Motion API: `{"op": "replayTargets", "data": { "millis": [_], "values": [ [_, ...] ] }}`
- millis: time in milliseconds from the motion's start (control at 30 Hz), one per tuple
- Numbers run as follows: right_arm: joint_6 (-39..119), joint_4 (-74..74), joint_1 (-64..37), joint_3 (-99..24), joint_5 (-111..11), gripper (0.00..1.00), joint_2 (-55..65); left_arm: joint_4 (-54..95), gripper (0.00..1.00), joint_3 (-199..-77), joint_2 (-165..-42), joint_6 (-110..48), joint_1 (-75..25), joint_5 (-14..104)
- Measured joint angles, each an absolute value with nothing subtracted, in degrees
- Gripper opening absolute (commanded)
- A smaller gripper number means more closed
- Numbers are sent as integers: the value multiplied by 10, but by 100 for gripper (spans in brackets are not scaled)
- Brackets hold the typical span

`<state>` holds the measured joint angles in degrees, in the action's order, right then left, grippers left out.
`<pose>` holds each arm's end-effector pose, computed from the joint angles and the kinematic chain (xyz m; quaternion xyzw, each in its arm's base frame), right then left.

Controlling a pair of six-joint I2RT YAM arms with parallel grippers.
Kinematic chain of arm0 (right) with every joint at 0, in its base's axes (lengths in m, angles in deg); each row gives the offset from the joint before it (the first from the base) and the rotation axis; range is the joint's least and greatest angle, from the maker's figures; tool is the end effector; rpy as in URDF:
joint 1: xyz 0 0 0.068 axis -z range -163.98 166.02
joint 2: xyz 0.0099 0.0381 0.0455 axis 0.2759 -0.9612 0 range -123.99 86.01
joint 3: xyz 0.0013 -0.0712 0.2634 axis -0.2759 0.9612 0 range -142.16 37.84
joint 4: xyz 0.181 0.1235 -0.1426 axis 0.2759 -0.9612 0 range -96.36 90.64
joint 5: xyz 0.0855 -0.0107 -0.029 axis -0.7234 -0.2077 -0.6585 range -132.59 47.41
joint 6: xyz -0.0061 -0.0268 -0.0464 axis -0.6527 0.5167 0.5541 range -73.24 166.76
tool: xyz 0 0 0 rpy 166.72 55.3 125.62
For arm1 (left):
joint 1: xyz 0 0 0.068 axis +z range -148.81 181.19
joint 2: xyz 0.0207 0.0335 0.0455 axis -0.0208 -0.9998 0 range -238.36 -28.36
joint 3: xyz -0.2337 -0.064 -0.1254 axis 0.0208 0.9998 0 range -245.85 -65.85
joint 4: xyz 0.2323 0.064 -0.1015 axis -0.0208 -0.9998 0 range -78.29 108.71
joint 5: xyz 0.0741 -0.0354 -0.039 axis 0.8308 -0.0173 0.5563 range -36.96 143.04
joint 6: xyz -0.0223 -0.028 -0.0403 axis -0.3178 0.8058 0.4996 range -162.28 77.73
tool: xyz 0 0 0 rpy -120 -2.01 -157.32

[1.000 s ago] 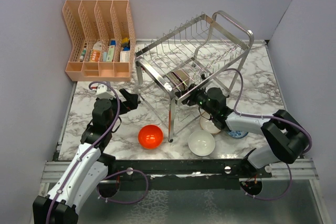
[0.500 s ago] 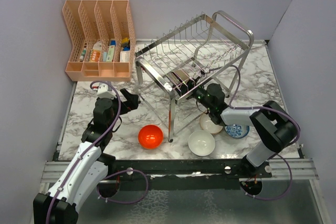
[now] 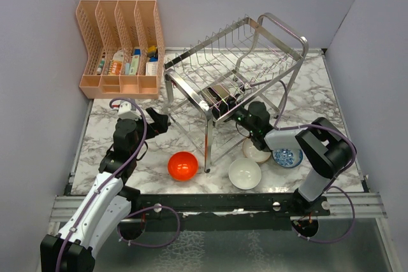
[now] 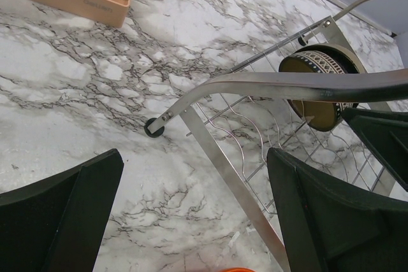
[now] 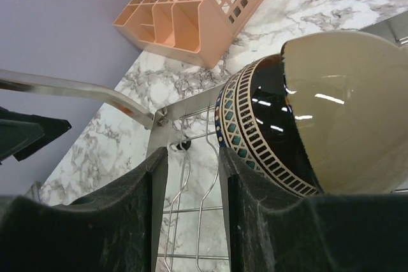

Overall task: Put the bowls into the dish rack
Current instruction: Adjust the bowl in the dish rack.

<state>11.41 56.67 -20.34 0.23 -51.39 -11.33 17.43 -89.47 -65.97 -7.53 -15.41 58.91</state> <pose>0.2689 0.2047 0.1869 -0.0589 0.7269 0.4447 0.5199 0.1627 -0.0447 0.2448 -0.1559 0.7789 -0.2259 0.5639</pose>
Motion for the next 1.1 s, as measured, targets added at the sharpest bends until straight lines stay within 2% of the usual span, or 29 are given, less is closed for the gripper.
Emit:
{"op": "replayTargets", "data": {
  "millis": [633,800,933,1033,1100],
  "values": [
    [96,569,-203,15,-570,37,-128,182,99,-894,-660,-75,-154,589],
    [110,532,-203,17,-573,41,-80,182,99,-894,-662,-75,-154,589],
    [128,511,-204,20,-570,49,-22,182,99,-894,-664,-75,-154,589],
    [145,487,-205,32,-547,64,22,183,99,-894,-665,-75,-154,589],
    [158,463,-207,40,-520,65,42,183,99,-894,-666,-75,-154,589]
  ]
}}
